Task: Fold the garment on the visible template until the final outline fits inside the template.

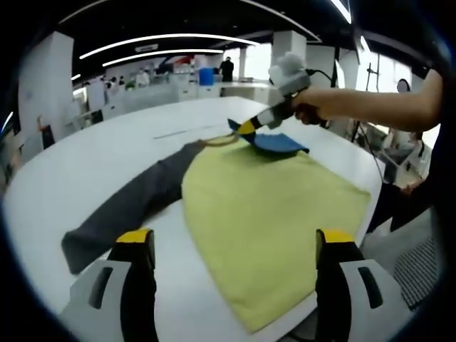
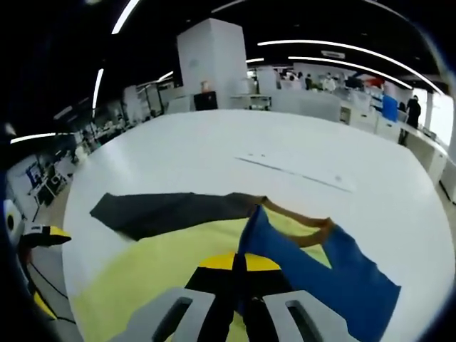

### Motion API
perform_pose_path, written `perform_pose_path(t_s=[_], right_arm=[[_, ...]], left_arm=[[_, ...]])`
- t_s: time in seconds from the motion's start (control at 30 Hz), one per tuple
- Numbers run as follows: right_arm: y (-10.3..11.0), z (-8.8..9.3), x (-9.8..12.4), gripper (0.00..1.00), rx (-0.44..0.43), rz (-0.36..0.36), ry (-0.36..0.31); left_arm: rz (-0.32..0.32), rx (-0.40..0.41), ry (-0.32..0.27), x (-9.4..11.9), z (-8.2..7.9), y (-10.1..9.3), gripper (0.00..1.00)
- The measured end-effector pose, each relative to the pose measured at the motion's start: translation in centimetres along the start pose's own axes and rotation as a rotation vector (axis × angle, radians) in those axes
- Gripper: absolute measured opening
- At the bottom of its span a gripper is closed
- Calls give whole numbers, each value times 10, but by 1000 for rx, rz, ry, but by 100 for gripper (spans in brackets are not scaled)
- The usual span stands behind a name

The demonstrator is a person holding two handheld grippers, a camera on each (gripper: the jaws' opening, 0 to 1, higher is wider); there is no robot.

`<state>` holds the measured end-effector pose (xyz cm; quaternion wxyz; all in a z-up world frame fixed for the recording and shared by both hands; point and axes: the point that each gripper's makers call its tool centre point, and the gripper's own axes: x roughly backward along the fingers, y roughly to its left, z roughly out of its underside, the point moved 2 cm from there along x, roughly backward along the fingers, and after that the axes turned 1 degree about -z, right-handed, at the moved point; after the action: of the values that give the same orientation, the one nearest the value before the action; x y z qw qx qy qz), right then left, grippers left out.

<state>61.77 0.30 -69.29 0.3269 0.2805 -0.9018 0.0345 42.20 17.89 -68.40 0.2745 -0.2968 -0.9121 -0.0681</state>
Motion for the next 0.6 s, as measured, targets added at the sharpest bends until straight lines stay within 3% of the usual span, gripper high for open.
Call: perform_pose_path(t_s=[0.6], right_arm=[[39, -15, -27, 0, 34, -97, 28]], left_arm=[[-10, 15, 5, 1, 3, 7, 90]])
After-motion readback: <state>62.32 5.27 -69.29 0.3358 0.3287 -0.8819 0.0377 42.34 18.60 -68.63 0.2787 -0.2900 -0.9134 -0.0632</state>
